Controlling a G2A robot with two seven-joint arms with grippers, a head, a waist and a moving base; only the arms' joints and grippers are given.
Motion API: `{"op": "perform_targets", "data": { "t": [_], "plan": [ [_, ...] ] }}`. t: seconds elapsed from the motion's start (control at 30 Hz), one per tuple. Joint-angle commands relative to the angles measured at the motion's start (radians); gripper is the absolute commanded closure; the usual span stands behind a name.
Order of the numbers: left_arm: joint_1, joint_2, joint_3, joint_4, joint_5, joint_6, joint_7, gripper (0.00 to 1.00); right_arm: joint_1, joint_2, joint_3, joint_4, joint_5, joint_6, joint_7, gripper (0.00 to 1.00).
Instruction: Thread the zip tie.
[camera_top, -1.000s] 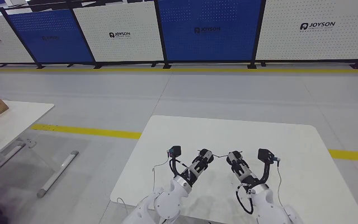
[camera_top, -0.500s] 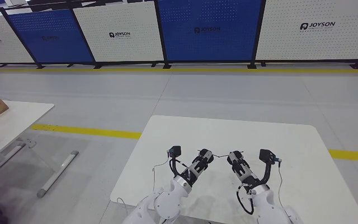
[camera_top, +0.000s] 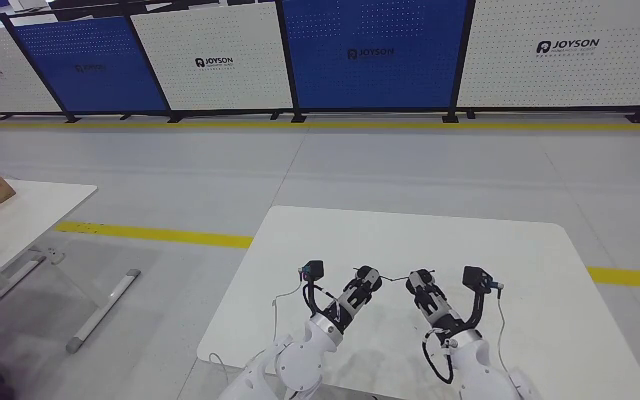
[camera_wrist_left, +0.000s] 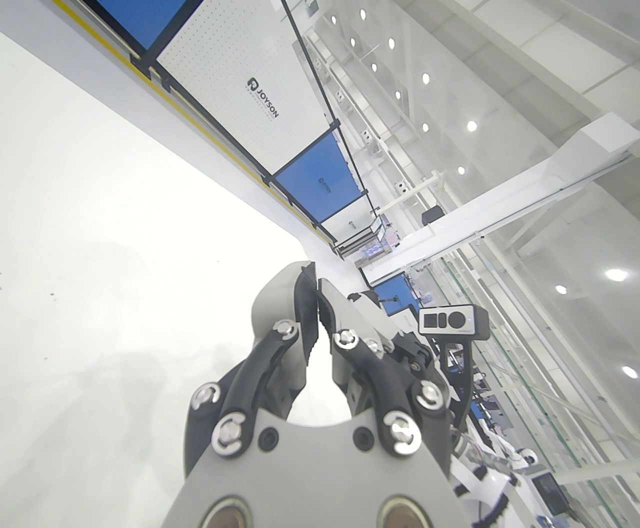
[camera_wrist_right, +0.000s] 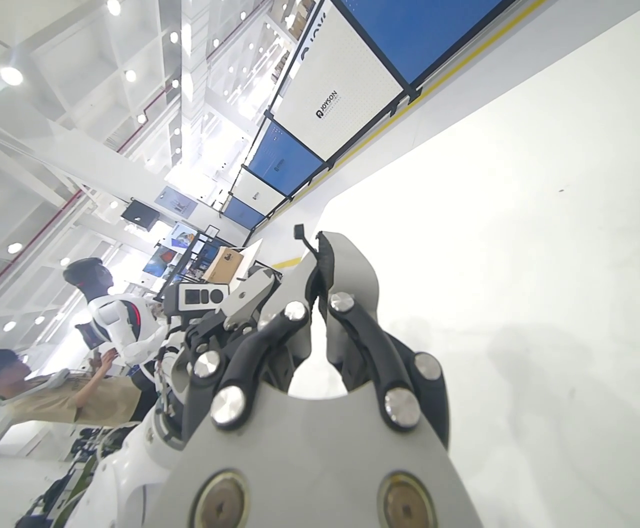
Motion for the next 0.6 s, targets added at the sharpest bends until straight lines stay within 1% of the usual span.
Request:
{"op": "perform_targets", "data": {
  "t": [0.0, 0.43, 0.57],
  "plan": [
    [0.0, 0.0, 0.0, 0.0, 0.0, 0.0, 0.0, 1.0, 0.002, -0.001, -0.001, 0.002, -0.003, 0.004, 0.004, 1.0],
    [0.0, 0.0, 0.0, 0.0, 0.0, 0.0, 0.0, 1.0, 0.013, -0.01, -0.014, 0.011, -0.013, 0.011, 0.02, 1.0],
    [0.0, 0.0, 0.0, 0.0, 0.0, 0.0, 0.0, 1.0, 0.022, -0.014, -0.018, 0.034, 0.007, 0.003, 0.023, 1.0]
  ]
}}
